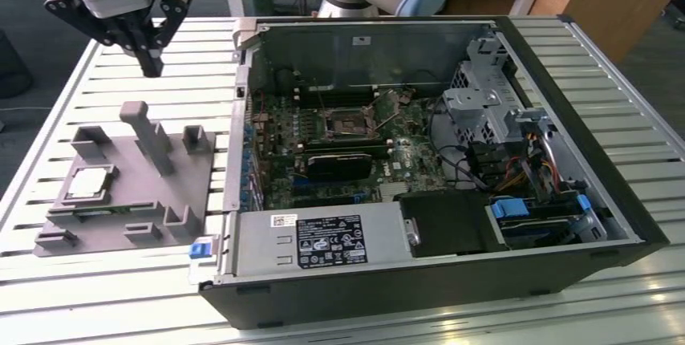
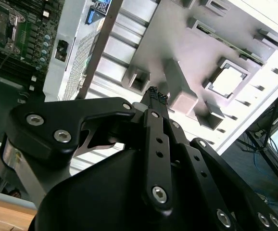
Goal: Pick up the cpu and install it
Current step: 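Reach for the cpu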
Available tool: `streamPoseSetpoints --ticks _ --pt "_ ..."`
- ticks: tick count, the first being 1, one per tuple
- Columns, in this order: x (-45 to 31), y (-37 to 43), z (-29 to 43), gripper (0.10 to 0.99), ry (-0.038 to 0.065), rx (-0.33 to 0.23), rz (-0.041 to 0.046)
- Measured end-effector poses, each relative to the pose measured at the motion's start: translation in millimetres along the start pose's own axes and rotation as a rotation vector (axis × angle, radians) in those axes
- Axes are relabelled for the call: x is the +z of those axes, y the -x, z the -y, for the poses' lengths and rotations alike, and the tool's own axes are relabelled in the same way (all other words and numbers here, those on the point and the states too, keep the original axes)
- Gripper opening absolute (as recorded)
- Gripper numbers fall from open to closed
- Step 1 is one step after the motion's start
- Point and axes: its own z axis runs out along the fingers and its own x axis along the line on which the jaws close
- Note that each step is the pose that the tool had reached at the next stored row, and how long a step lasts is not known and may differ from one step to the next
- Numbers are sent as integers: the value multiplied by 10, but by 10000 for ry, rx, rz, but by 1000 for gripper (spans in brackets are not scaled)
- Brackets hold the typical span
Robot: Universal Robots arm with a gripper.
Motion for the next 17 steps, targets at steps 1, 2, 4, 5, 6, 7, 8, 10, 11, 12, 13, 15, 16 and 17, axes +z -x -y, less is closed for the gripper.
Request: streamPoseSetpoints --ticks 1,2,4,5,6,7,8,10,11,12,13,15,16,17 --pt "0 -11 1 106 0 0 0" --pt "0 -23 2 106 0 1 0" --pt "1 -44 3 106 1 1 1" --pt "1 -56 4 106 0 0 0" --pt "1 -67 5 106 1 1 1" --pt "1 -78 6 106 1 1 1" --pt "1 -89 7 106 1 1 1" --pt "1 -112 9 106 1 1 1" --pt "1 -124 10 106 1 1 1" --pt "1 -135 10 106 0 1 1" --pt "1 -148 11 106 0 1 0" --pt "1 -170 13 106 0 1 0" --pt "2 -181 14 106 0 1 0" --pt "2 -190 15 106 0 0 0"
